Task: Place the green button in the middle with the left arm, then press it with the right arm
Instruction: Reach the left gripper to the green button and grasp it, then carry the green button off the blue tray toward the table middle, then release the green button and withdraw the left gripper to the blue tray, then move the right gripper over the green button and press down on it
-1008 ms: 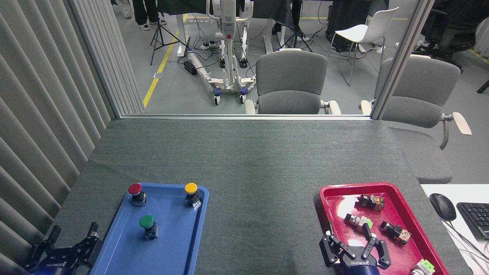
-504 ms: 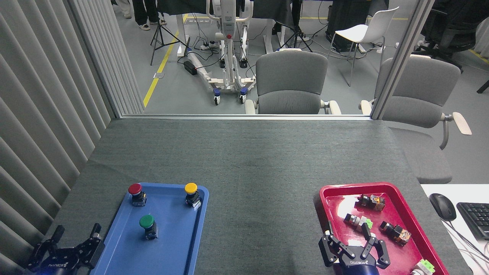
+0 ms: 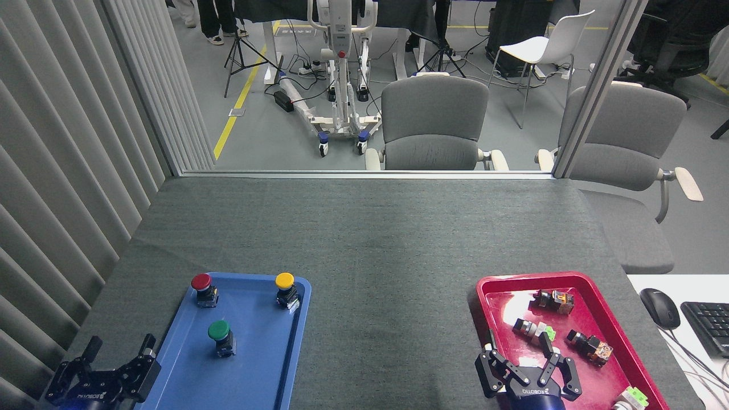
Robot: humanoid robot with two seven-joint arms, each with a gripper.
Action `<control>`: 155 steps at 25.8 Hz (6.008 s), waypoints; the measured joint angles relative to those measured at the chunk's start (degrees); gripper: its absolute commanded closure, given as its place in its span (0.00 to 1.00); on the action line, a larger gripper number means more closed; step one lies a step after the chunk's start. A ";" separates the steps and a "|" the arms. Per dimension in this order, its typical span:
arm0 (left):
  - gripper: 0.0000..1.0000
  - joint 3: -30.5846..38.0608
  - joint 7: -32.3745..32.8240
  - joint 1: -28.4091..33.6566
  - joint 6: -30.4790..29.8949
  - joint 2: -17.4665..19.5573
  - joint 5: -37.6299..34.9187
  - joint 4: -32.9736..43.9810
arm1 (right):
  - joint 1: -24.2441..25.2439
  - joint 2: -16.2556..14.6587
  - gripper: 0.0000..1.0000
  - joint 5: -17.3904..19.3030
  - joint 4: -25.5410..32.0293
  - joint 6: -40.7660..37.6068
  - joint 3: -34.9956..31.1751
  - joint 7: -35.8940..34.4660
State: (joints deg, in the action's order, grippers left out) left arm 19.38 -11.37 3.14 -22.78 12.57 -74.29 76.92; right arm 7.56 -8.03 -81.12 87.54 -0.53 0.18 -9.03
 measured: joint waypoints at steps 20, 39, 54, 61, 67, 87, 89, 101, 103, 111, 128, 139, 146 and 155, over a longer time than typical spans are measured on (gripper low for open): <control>0.01 -10.20 -1.12 1.56 6.90 -10.40 -12.24 2.76 | 0.00 -0.23 0.00 0.04 0.00 0.00 0.00 -1.19; 0.01 -14.46 -2.55 -6.30 14.39 -10.46 -14.33 -10.63 | 0.18 -0.14 0.00 0.00 0.02 0.18 0.00 -1.22; 0.79 -14.53 -2.80 -11.00 17.05 -9.39 -14.34 -18.80 | 0.19 0.03 0.00 -0.06 -0.07 0.29 0.06 -1.31; 0.95 -14.75 -4.51 -9.82 11.60 -8.17 -14.42 -18.20 | 0.18 0.15 0.00 -0.05 -0.09 0.29 0.01 -1.36; 0.96 -21.41 -6.99 -10.19 4.55 -7.61 -15.47 -13.38 | 0.18 0.32 0.00 -0.06 -0.06 0.21 0.00 -1.20; 0.95 -41.39 -6.78 -22.10 3.53 -18.07 -16.05 -24.88 | 0.18 0.31 0.00 -0.09 -0.01 0.18 -0.09 -0.95; 0.95 -42.04 -6.70 -22.49 3.41 -18.23 -16.10 -27.23 | 0.18 0.35 0.00 -0.09 0.00 0.18 -0.09 -0.88; 0.16 -48.19 -6.94 -25.59 3.73 -20.09 -15.64 -35.51 | 0.18 0.19 0.00 -0.09 0.00 0.18 -0.01 -0.87; 0.00 -48.25 -7.21 -25.62 3.73 -20.21 -15.41 -35.54 | 0.18 0.18 0.00 -0.09 0.00 0.18 0.00 -0.87; 0.00 -48.16 -7.57 -25.44 3.39 -20.04 -15.19 -34.16 | 0.18 0.17 0.00 -0.14 0.06 0.00 0.00 -1.03; 0.00 -35.89 -6.71 -11.11 3.73 -11.57 -13.74 -9.77 | 0.13 0.62 0.01 -3.15 0.55 -0.82 1.51 -0.63; 0.00 -17.57 -6.74 -5.57 6.68 -9.95 -13.46 -3.81 | 0.12 1.25 0.19 -5.39 0.88 -0.99 3.94 -0.60; 0.00 -15.41 -6.94 -4.33 14.15 -9.87 -13.43 -3.15 | -0.38 2.23 0.69 -6.47 1.02 -2.59 7.52 -0.16; 0.00 -15.17 -6.80 -4.70 15.48 -9.87 -12.18 -3.23 | -3.97 3.90 0.97 -7.97 -2.06 -2.72 13.95 1.90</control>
State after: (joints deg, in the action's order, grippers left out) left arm 4.21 -18.17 -1.55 -7.30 2.71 -86.47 73.68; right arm 3.59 -4.13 -89.10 85.48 -3.25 14.13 -7.13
